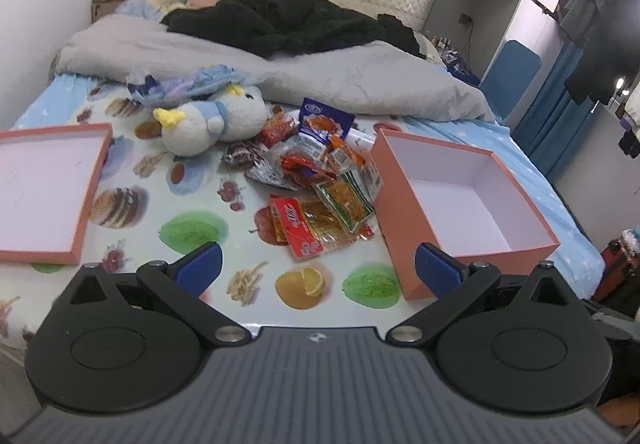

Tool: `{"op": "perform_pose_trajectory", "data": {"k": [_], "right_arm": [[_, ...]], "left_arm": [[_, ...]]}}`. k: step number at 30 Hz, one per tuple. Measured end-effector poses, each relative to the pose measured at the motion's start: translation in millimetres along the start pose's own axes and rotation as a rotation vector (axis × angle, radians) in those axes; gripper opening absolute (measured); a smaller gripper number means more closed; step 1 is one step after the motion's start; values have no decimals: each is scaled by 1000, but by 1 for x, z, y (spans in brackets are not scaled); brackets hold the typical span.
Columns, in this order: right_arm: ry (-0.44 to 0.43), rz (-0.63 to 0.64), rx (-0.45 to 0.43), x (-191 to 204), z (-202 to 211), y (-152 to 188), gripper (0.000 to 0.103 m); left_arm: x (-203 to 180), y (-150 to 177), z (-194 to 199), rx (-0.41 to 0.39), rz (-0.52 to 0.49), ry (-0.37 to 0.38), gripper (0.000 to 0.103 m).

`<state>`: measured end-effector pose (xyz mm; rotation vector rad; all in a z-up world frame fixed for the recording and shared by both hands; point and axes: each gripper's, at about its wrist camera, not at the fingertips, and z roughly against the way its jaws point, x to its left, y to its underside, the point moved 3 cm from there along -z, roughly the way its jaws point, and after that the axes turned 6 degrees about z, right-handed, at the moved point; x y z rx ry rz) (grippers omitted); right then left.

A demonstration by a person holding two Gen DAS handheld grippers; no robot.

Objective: Organize snacks
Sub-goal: 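Move both tools toward the pile of snack packets, then grasp the red snack packet with left tool while right grasps green-labelled packet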

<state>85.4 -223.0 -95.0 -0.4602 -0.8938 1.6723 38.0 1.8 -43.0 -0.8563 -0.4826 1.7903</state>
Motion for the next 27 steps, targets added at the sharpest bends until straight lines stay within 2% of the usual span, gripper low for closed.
{"op": "perform_pose_trajectory", "data": {"k": [2, 7, 10, 17, 24, 27], "right_arm": [[9, 2, 5, -2, -1, 1, 93], [33, 19, 0, -4, -7, 2, 93], [24, 34, -22, -5, -8, 1, 94], [36, 60, -28, -4, -23, 1, 94], [-52, 36, -36, 0, -36, -1, 94], [-37, 54, -34, 3, -44, -5, 94]], "left_arm": [[-1, -1, 0, -18, -5, 2, 103], [2, -1, -12, -19, 25, 4, 103], [2, -1, -20, -31, -1, -14, 103], [7, -5, -52, 15, -5, -28, 103], [21, -15, -81, 45, 18, -29, 103], [27, -17, -94, 50, 8, -67, 103]]}}
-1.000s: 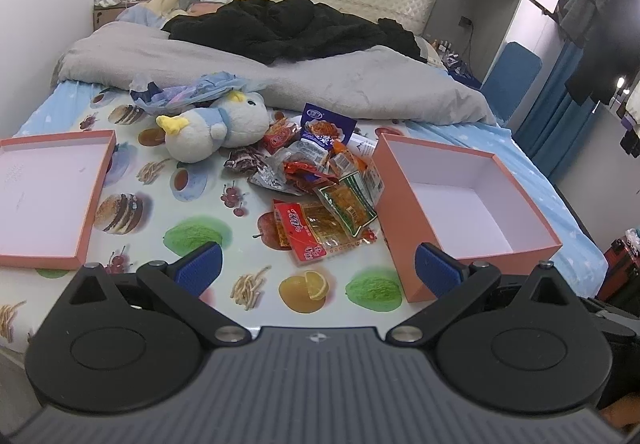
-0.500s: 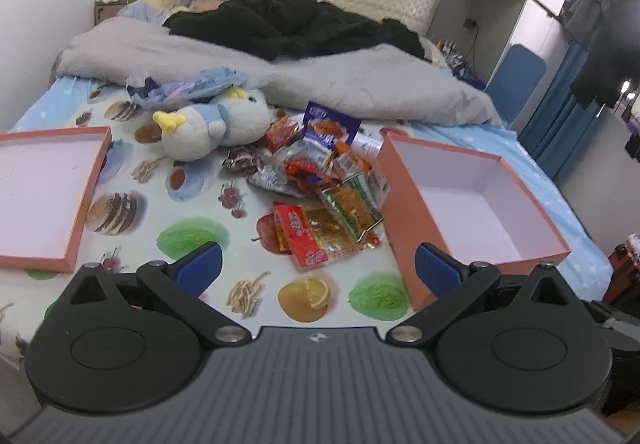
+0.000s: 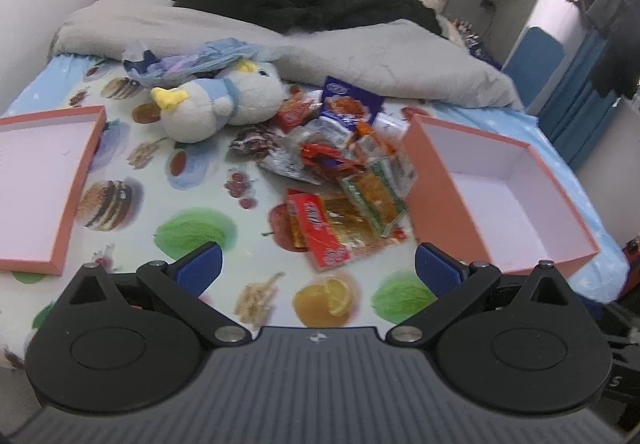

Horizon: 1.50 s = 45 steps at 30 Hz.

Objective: Organize snacks
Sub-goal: 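Grasp the red snack packet with left tool while right grasps green-labelled packet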

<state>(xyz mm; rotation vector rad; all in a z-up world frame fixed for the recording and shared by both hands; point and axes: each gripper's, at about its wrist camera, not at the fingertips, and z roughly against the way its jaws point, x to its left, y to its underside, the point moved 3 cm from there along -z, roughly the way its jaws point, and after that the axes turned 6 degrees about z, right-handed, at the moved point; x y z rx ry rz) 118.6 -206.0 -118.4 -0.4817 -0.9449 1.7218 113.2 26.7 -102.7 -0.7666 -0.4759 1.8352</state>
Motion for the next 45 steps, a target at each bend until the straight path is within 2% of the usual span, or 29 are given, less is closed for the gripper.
{"op": "perform_pose_trajectory", "data": {"k": [4, 8, 14, 18, 23, 25, 28, 34, 40, 42, 45], "right_arm": [[8, 5, 5, 3, -14, -6, 94], [24, 44, 9, 9, -29, -10, 94], [12, 63, 31, 14, -50, -13, 94], [-8, 95, 33, 25, -61, -14, 94], [15, 170, 46, 42, -77, -11, 93], [29, 223, 52, 51, -86, -10, 92], [62, 298, 65, 60, -103, -9, 76], [105, 371, 103, 66, -141, -8, 74], [163, 489, 90, 67, -182, -13, 74], [175, 528, 90, 66, -195, -14, 74], [189, 593, 117, 65, -216, -11, 74]], "left_arm": [[10, -5, -20, 27, -5, -22, 103], [20, -9, -42, 91, 24, -5, 103], [29, -13, -70, 129, 20, -1, 103], [38, -18, -89, 162, 20, -24, 103], [50, -23, -115, 181, 17, -24, 103], [54, -23, -124, 191, 12, 18, 103], [58, -23, -139, 195, -15, 49, 103], [69, -24, -173, 218, 46, 155, 101], [74, -22, -214, 280, 106, 273, 84], [76, -22, -225, 296, 133, 312, 73], [79, -24, -238, 321, 184, 376, 62]]}}
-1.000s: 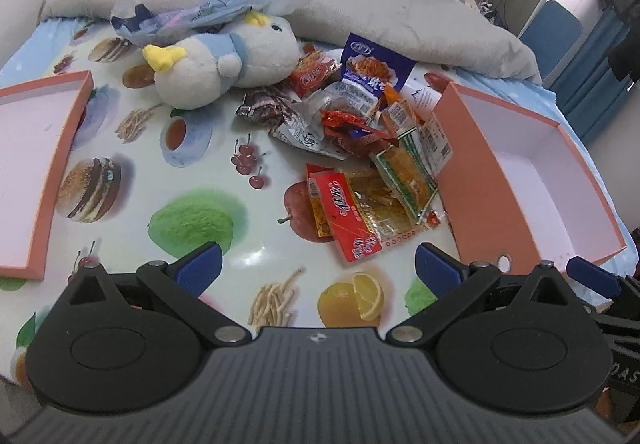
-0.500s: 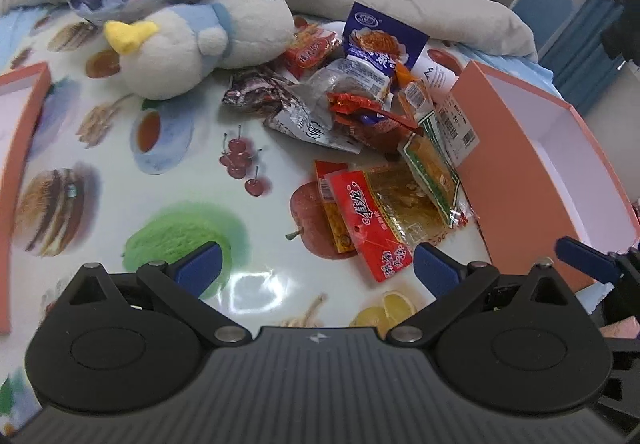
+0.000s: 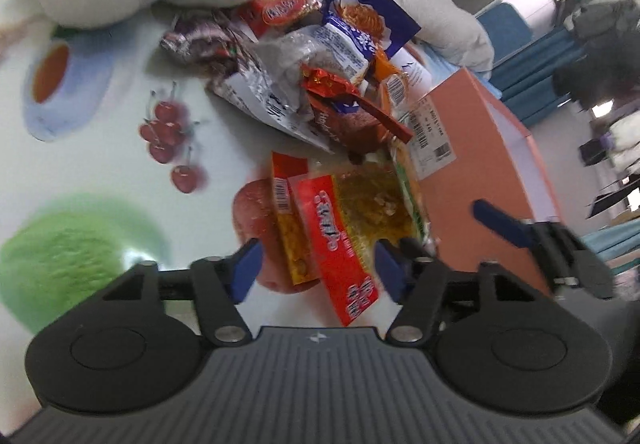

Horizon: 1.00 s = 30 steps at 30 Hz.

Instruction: Organize snacks

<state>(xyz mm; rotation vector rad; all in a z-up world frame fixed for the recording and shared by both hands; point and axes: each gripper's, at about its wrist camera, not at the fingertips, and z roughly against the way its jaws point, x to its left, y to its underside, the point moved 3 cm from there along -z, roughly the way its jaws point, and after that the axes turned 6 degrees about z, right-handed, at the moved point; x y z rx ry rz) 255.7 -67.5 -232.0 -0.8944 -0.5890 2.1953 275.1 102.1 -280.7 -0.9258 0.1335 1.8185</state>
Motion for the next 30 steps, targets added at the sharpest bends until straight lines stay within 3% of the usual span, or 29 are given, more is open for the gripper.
{"op": "perform_pose_trajectory", "data": {"k": [3, 5, 12, 13, 14, 20, 25, 30], "right_arm": [[6, 36, 10, 2, -14, 1, 74], [13, 63, 11, 3, -21, 2, 73], [37, 133, 16, 10, -41, 4, 57], [41, 138, 10, 10, -42, 4, 53], [41, 144, 8, 11, -43, 4, 43], [80, 116, -2, -1, -37, 1, 17], [90, 12, -7, -21, -24, -3, 14], [80, -74, 3, -35, -14, -2, 14]], "left_arm": [[1, -4, -5, 12, 16, 67, 51], [2, -6, -10, 24, 24, 87, 50], [12, -8, -22, 46, 38, 68, 50], [15, -8, -22, 48, 46, 82, 50], [17, -7, -22, 52, 57, 101, 50], [14, -9, -23, 25, 65, 141, 50], [15, -8, -31, 42, 79, 152, 50], [14, -5, -30, 32, 125, 276, 50]]}}
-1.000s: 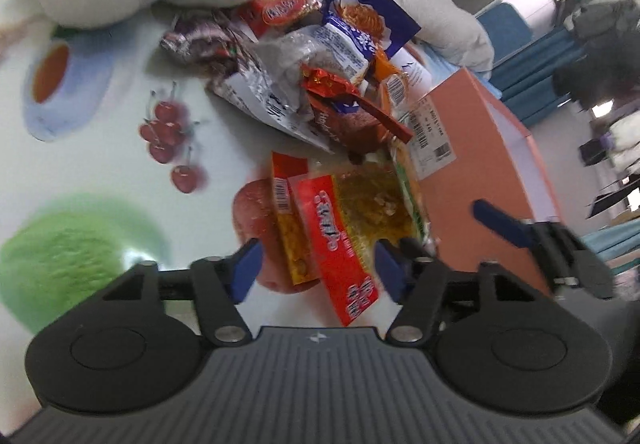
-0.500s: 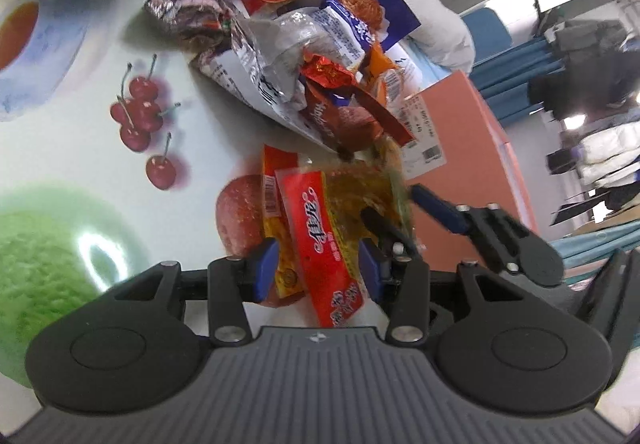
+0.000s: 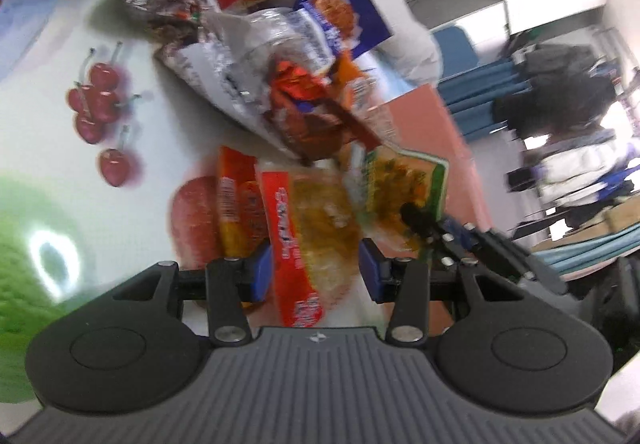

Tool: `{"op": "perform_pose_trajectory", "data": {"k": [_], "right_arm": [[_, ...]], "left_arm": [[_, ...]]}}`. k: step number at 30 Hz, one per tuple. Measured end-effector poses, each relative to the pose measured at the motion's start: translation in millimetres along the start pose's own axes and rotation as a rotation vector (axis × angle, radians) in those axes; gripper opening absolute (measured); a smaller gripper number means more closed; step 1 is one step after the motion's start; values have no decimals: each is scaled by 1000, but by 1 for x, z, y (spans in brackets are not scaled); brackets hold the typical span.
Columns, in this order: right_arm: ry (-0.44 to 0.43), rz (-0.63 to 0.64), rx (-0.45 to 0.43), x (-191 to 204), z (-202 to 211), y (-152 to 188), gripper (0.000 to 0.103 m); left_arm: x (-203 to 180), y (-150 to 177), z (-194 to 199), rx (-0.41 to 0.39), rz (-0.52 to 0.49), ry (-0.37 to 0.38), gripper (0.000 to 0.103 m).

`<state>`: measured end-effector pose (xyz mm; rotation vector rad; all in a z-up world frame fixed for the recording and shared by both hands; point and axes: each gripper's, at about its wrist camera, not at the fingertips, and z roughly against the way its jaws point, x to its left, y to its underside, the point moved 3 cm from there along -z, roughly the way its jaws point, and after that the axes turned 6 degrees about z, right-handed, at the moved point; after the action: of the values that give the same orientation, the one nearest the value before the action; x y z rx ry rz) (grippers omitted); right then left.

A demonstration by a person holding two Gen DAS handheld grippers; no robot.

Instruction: Organize snacks

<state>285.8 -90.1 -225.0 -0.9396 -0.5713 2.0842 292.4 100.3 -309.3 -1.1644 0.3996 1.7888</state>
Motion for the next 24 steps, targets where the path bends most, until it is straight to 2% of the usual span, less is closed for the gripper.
{"op": "perform_pose_trajectory", "data": {"k": [2, 4, 6, 8, 10, 15, 21, 22, 24], "right_arm": [[-8, -38, 8, -6, 3, 0, 14], [-19, -82, 14, -12, 6, 1, 14], [-27, -112, 15, -16, 8, 2, 14], [-33, -127, 16, -19, 9, 3, 14], [-36, -145, 18, -21, 9, 4, 14], [-49, -174, 20, -26, 9, 6, 14], [-61, -188, 15, -29, 11, 9, 13], [-63, -191, 15, -29, 11, 9, 13], [-69, -195, 15, -29, 11, 9, 13]], "left_arm": [[-1, 1, -2, 0, 26, 41, 50], [-5, 2, -6, -7, 21, 33, 50], [-9, 3, -12, -39, -16, -50, 50], [-11, 3, -22, -39, -32, -147, 50], [-13, 1, -28, -37, -29, -134, 50], [-27, -1, -46, -3, -98, -116, 50], [-41, -1, -66, -8, -124, -169, 50], [-44, 0, -69, -10, -132, -177, 49], [-48, 2, -73, -8, -169, -223, 28]]}}
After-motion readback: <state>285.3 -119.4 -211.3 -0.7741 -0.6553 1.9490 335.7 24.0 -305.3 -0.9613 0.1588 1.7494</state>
